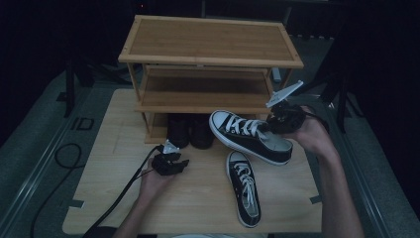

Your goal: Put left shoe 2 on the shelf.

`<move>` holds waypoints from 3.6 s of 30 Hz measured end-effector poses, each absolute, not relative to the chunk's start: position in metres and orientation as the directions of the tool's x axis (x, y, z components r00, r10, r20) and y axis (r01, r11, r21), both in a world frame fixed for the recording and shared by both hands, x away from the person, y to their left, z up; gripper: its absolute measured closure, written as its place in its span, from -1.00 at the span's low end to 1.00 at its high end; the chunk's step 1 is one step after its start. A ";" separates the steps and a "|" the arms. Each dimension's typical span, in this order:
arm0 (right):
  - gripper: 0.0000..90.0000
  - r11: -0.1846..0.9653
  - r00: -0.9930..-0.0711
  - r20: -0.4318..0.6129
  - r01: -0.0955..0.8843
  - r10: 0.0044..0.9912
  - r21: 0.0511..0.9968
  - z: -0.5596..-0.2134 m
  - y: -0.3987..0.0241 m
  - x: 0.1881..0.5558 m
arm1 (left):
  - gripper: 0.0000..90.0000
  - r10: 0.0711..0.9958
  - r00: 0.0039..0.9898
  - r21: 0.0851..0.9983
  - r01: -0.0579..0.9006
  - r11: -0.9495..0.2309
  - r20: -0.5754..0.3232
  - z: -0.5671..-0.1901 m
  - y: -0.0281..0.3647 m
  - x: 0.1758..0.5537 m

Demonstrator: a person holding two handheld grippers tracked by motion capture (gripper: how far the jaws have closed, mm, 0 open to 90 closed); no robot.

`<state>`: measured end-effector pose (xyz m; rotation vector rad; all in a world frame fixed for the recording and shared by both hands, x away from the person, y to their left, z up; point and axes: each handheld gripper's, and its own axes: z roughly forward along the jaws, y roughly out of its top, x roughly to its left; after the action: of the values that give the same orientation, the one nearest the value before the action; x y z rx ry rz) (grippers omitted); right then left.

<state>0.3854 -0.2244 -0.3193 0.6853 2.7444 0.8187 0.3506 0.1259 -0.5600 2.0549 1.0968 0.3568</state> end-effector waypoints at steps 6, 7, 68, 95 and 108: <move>0.95 0.733 -0.875 -0.056 0.366 0.481 0.573 -0.311 -0.222 0.389 | 0.20 0.798 0.593 0.737 0.586 -0.337 -0.106 -0.560 0.126 0.351; 0.95 0.732 -0.875 -0.056 0.366 0.482 0.575 -0.310 -0.222 0.390 | 0.20 0.798 0.593 0.737 0.586 -0.337 -0.107 -0.560 0.126 0.351; 0.94 0.492 -0.651 -0.071 0.492 0.756 0.718 -0.317 -0.178 0.441 | 0.20 0.793 0.599 0.734 0.586 -0.344 -0.106 -0.560 0.126 0.352; -0.04 0.454 -0.654 -0.072 0.437 0.753 0.776 -0.308 -0.199 0.423 | 0.23 0.802 0.595 0.734 0.567 -0.373 -0.052 -0.560 0.121 0.349; -0.07 0.470 -0.662 -0.116 0.386 0.740 0.794 -0.292 -0.215 0.402 | 0.39 0.751 0.660 0.748 0.514 -0.420 -0.032 -0.548 0.087 0.343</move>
<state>0.4023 -0.2151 -0.2919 0.9378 2.2729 1.0627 0.3428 0.0869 -0.5480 2.1145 0.9748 0.3983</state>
